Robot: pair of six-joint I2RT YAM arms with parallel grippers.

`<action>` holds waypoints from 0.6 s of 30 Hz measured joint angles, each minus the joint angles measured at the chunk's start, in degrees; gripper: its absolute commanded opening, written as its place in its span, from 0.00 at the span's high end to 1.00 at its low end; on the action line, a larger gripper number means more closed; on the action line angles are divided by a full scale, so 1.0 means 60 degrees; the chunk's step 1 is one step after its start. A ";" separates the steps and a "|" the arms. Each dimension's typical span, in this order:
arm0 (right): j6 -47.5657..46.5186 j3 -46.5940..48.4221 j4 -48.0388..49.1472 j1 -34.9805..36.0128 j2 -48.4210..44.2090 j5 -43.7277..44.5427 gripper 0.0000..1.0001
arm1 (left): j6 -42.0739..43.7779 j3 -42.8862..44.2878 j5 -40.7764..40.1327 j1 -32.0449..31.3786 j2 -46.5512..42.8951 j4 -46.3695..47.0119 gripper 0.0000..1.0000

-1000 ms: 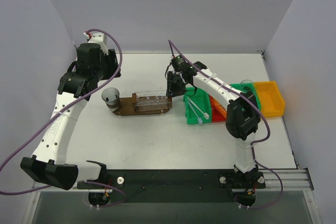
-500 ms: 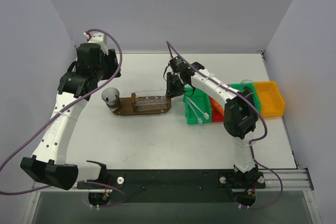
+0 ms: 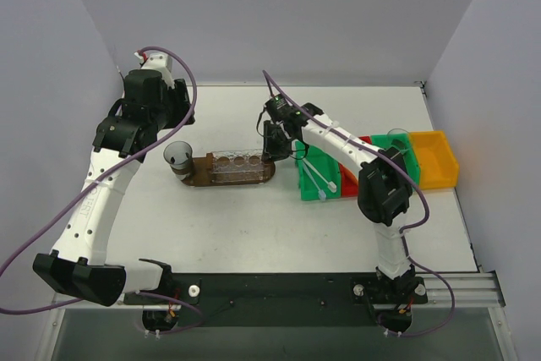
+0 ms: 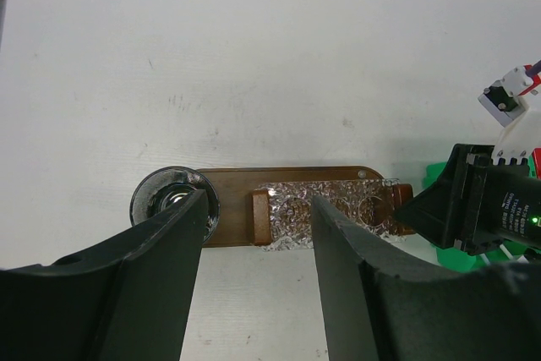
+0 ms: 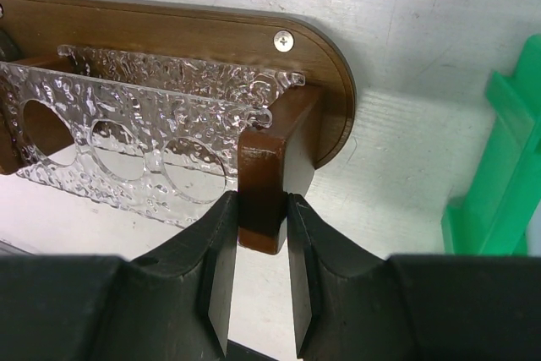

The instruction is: Prepare toiletry sets of a toothbrush and toothpaste on the tray

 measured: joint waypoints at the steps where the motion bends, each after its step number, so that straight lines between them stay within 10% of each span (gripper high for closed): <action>1: 0.0091 0.0000 0.0000 0.0000 0.0007 0.0004 0.92 | -0.0004 0.0000 0.0004 0.0000 0.0000 0.0000 0.38; 18: 0.0699 0.0342 0.0178 0.0189 0.0328 0.0015 0.94 | -0.0004 0.0000 0.0036 0.0000 -0.0004 0.0004 0.38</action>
